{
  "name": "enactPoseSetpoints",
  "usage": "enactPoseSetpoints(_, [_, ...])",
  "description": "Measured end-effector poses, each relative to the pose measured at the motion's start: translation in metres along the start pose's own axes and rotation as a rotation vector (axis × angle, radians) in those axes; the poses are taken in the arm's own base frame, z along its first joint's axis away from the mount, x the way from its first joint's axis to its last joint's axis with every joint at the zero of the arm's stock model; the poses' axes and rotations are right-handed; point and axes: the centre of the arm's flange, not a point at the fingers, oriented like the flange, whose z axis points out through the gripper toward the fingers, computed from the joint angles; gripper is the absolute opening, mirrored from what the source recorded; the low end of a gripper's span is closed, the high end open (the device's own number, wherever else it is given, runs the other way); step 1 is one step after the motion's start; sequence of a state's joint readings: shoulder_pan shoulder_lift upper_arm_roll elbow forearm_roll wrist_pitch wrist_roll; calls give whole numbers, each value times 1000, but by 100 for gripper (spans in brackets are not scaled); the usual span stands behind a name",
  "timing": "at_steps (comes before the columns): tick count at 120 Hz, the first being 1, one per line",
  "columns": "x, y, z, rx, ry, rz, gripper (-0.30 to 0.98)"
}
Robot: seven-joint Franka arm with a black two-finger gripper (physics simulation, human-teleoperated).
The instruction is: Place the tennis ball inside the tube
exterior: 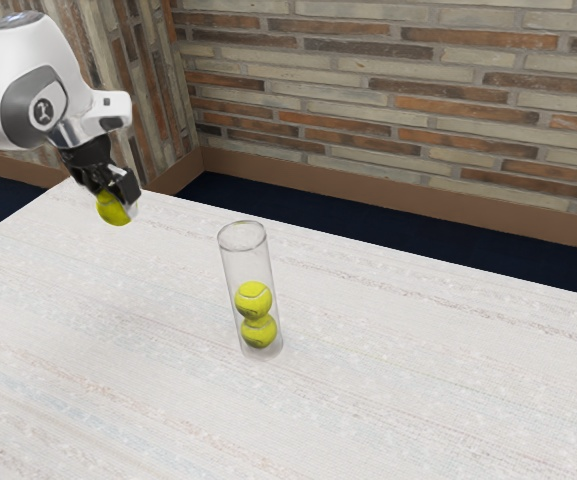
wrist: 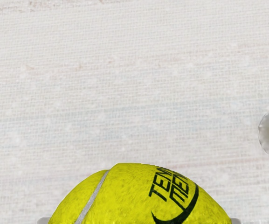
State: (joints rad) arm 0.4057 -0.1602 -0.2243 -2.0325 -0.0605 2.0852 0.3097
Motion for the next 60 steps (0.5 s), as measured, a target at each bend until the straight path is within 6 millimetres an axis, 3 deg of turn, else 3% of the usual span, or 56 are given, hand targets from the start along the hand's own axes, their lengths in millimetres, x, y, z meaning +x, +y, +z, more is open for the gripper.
enactPoseSetpoints(16, [10, 55, -27, -63, 1, 61, 36])
enactPoseSetpoints(40, [26, 131, -39, -129, -17, 175, 36])
enactPoseSetpoints(60, [33, 163, -30, -159, -45, 223, 36])
